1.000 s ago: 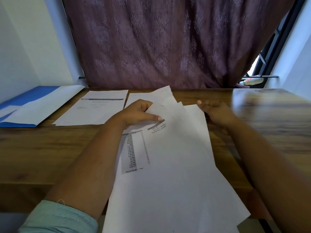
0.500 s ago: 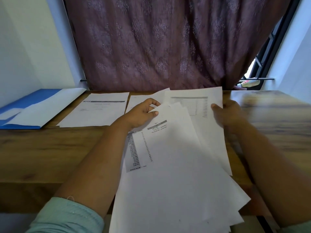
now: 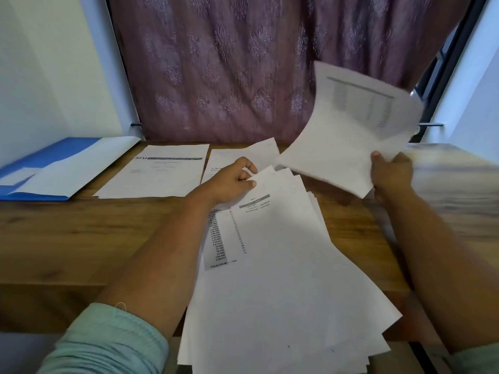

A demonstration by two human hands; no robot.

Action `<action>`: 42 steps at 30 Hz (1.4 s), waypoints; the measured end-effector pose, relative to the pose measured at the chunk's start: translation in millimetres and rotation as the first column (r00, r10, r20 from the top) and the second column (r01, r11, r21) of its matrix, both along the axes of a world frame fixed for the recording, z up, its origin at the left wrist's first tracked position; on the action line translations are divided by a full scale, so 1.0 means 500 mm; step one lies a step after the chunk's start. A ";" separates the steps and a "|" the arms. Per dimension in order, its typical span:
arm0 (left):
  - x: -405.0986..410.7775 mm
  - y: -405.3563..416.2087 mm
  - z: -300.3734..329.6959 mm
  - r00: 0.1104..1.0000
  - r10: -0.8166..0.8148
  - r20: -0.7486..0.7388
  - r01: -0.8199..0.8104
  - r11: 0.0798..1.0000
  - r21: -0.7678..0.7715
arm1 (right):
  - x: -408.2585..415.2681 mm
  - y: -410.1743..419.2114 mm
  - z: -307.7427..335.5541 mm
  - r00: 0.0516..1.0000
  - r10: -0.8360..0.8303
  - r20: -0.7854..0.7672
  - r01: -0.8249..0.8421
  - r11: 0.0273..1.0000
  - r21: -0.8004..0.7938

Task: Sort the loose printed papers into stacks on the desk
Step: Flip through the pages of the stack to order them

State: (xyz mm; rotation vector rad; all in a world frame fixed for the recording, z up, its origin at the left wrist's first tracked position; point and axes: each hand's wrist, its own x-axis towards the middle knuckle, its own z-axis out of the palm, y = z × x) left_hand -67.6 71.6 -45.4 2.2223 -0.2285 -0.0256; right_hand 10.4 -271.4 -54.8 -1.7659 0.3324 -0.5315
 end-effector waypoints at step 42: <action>0.008 0.041 0.017 0.914 -0.376 -0.156 0.394 0.913 0.107 | -0.118 0.123 0.011 0.805 0.480 -0.348 -0.590 0.597 -0.543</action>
